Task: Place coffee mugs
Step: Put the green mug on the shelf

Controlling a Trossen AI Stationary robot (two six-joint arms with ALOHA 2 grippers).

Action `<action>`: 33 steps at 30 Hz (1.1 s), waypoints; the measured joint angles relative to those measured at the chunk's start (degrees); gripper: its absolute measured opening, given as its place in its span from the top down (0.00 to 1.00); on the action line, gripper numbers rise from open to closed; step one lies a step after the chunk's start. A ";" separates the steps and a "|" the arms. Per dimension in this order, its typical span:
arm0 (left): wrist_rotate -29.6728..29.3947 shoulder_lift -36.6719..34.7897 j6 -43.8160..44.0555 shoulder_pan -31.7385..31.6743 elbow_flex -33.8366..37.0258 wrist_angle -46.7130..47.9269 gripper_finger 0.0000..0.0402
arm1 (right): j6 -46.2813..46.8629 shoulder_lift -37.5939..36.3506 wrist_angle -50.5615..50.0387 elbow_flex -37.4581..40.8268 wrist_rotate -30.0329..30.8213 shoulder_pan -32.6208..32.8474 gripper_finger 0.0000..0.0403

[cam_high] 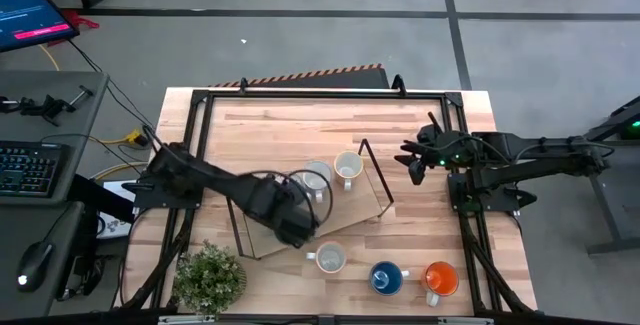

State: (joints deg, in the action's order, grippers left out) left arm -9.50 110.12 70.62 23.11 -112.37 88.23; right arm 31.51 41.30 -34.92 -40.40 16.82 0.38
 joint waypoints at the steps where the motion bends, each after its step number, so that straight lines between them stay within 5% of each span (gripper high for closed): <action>1: -0.07 0.79 0.67 0.28 -0.01 0.18 0.98 | 0.04 0.08 -0.04 0.00 -0.64 0.00 0.56; 16: -1.75 7.82 0.96 3.33 0.13 1.65 0.98 | 7.56 1.98 -0.10 0.00 -10.04 0.04 0.56; 33: -2.79 0.47 6.05 5.10 11.83 0.08 0.98 | 9.00 7.17 0.58 0.02 -11.93 0.04 0.56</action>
State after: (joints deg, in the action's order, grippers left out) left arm -12.29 110.59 76.67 28.21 -100.54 88.30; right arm 40.51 48.48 -34.34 -40.38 4.89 0.43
